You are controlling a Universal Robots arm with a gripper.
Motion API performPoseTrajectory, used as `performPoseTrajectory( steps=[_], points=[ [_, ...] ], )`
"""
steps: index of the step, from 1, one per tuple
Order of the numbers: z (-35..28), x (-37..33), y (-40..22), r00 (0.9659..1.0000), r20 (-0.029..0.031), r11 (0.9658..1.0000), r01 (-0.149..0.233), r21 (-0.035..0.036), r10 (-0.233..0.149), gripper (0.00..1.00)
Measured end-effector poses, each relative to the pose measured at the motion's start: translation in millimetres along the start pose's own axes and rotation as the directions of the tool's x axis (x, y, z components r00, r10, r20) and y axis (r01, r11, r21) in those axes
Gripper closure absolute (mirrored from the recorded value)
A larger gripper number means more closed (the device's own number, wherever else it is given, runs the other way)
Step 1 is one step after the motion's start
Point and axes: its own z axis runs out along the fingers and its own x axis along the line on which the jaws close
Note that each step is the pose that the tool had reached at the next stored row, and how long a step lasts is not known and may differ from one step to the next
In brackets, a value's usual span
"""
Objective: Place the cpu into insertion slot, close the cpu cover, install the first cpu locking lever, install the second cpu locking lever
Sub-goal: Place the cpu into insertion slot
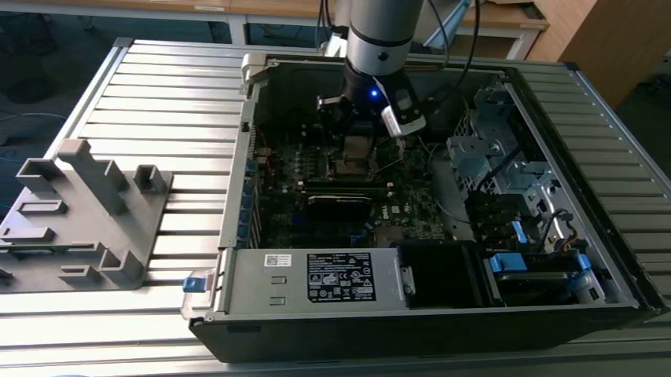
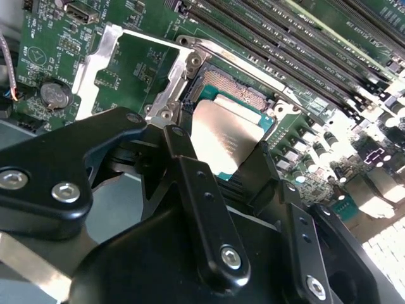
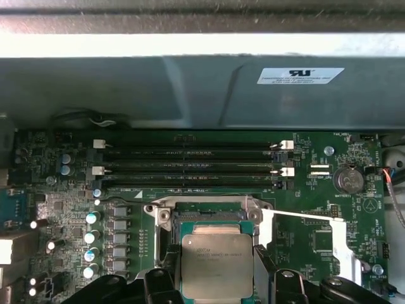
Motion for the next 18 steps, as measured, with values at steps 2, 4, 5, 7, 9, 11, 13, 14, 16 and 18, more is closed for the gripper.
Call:
performPoseTrajectory(
  steps=[2,4,5,7,9,11,13,14,16,18],
  points=[
    [0.5,0.0,-0.1,1.0000,-0.0001,1.0000,0.000,0.0002,0.000,0.46],
    [0.7,0.0,-0.1,1.0000,0.0000,1.0000,0.000,0.0000,0.000,0.46],
    [0.7,0.0,-0.1,1.0000,0.0000,1.0000,0.000,0.0000,0.000,0.46],
    [0.8,0.0,-0.1,1.0000,0.0000,1.0000,0.000,0.0000,0.000,0.46],
    [1.9,0.0,-0.1,1.0000,0.0002,1.0000,0.000,-0.0005,0.000,0.46],
    [3.6,0.0,-0.3,1.0000,0.0001,1.0000,0.000,-0.0002,0.000,0.46],
    [4.9,0.0,-0.4,1.0000,0.0000,1.0000,0.000,-0.0001,0.000,0.46],
    [5.2,0.0,-0.5,1.0000,0.0000,1.0000,0.000,-0.0001,0.000,0.46],
    [5.5,0.0,-0.3,1.0000,0.0000,1.0000,0.000,-0.0002,0.000,0.46],
    [5.7,0.0,0.6,1.0000,0.0001,1.0000,0.000,-0.0003,0.000,0.46]
  ],
)
